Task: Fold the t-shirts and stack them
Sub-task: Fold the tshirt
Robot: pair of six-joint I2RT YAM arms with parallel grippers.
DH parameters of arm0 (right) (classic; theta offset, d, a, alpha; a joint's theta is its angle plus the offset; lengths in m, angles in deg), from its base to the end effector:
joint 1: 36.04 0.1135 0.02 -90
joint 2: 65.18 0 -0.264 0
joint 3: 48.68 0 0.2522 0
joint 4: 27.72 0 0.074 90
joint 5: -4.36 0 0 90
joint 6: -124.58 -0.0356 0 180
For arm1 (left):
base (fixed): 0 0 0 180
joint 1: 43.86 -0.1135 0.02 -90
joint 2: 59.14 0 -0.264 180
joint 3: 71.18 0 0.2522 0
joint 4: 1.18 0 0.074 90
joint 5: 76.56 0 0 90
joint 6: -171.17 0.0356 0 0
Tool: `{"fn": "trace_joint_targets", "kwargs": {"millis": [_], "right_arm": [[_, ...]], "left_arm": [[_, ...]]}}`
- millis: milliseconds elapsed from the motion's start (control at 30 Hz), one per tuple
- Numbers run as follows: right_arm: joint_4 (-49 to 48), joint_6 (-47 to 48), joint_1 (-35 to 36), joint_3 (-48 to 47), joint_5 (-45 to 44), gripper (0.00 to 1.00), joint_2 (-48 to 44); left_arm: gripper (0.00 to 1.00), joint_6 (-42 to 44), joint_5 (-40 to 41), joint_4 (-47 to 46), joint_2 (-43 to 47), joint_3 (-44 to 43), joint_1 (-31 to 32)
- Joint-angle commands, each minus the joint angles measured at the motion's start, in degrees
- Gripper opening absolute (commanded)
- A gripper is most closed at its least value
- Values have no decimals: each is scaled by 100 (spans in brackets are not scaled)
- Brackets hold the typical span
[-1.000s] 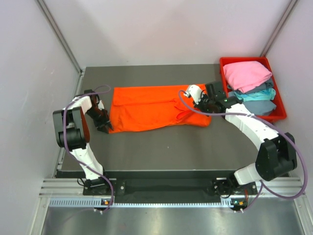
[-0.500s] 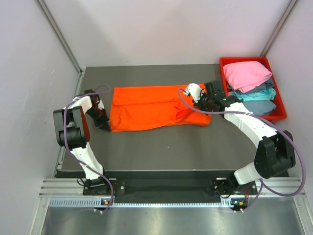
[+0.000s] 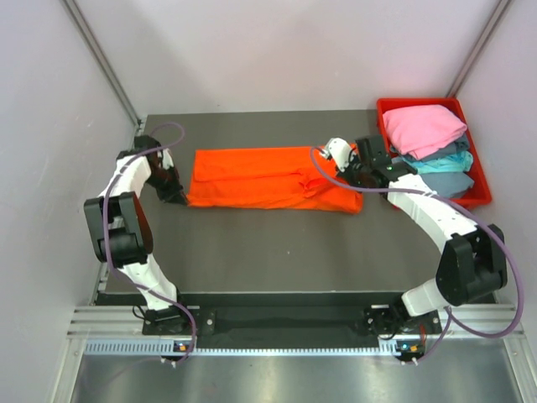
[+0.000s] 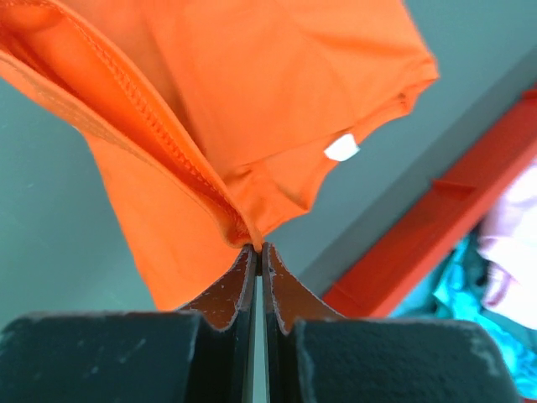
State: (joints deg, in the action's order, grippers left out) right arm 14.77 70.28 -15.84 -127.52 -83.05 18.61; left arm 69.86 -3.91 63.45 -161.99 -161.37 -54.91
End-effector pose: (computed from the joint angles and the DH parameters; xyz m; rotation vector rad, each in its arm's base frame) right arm 0.2968 0.1109 0.2735 -1.1430 2.1091 -0.0723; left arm 0.3441 0.0564 0.2103 -0.5120 2.8437 -0.4415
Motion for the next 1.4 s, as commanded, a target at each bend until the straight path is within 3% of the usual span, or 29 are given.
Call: {"fn": "trace_joint_targets", "kwargs": {"millis": [0,767,1367], "right_arm": [[-429,-116,-122,-505,-241,0,-4],[-1361,-178,-350,-1534,-1181,0,1596],[-1546,-195,-386,-2422,-1147,0,2853]], "left_arm": [[0,208,-138,19,169,-679,-11],[0,639,-94,-69,-1844,-3308,445],[0,586,363,-174,-2187,-3494,542]]}}
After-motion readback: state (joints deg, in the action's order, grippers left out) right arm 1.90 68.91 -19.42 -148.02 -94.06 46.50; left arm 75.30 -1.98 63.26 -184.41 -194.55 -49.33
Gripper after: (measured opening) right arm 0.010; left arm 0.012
